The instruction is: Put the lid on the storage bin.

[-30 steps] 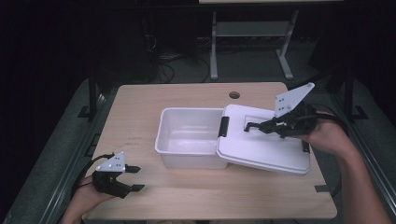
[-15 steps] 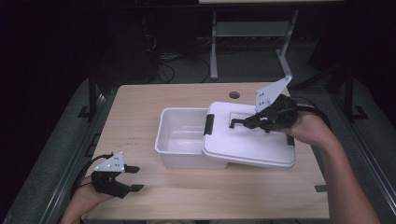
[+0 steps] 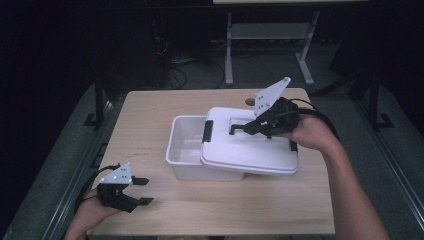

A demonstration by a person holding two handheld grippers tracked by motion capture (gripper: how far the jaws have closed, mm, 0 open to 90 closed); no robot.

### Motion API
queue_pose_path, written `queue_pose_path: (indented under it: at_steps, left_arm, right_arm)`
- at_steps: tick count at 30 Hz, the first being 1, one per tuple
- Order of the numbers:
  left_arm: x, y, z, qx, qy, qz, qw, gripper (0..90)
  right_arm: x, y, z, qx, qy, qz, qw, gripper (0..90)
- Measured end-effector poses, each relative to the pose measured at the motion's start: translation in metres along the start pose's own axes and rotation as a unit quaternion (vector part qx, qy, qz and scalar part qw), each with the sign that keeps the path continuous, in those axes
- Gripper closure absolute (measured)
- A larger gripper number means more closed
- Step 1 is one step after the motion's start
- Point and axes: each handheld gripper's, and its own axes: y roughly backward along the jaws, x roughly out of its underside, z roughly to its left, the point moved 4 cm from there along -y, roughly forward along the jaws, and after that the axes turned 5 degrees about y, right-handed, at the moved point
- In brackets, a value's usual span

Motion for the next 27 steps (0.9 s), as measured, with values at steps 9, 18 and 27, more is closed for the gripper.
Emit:
queue_pose_path:
  at_steps: [9, 18, 27]
  left_arm:
    - [0.0, 0.002, 0.0, -0.002, 0.002, -0.002, 1.0, 34.5]
    - [0.0, 0.001, 0.0, -0.004, 0.004, -0.001, 1.0, 34.2]
    - [-0.001, 0.001, 0.001, -0.002, 0.002, -0.002, 1.0, 34.0]
  right_arm:
    - [-0.014, -0.01, -0.006, -0.004, 0.01, -0.007, 0.9999, 84.0]
    - [-0.027, -0.02, -0.007, -0.012, 0.016, -0.011, 0.9997, 84.0]
    - [-0.033, -0.034, -0.012, -0.018, 0.019, -0.011, 0.9996, 83.9]
